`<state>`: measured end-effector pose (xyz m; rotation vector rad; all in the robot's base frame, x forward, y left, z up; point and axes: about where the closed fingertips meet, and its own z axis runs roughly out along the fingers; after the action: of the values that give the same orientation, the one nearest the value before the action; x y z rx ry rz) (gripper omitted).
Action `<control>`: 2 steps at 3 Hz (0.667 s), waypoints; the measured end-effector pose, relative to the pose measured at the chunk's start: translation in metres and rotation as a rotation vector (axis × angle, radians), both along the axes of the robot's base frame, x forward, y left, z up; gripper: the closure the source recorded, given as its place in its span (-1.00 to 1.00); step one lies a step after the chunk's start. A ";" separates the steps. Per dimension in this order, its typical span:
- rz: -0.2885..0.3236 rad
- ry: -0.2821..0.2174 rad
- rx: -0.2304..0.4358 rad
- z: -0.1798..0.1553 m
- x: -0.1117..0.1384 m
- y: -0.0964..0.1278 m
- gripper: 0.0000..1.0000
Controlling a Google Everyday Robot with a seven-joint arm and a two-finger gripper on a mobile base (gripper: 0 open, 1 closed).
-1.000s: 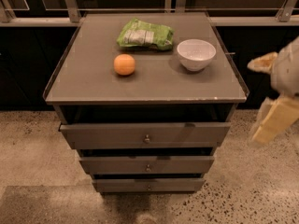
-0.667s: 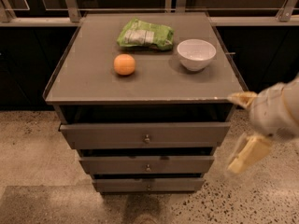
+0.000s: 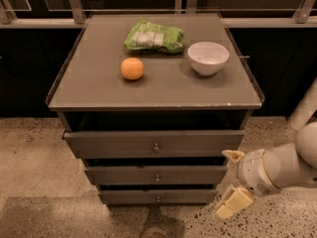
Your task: Open bottom drawer
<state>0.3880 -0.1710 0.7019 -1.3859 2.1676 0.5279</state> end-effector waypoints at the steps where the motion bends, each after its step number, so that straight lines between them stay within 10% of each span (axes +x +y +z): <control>1: -0.016 -0.026 0.000 0.008 -0.009 0.000 -1.00; 2: -0.061 -0.003 0.035 -0.038 -0.015 0.001 -1.00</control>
Offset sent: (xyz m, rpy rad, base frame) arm -0.0010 -0.0075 -0.1331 0.1146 0.0182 -0.1877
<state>0.3735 -0.1699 0.6641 -1.2964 2.1800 0.5379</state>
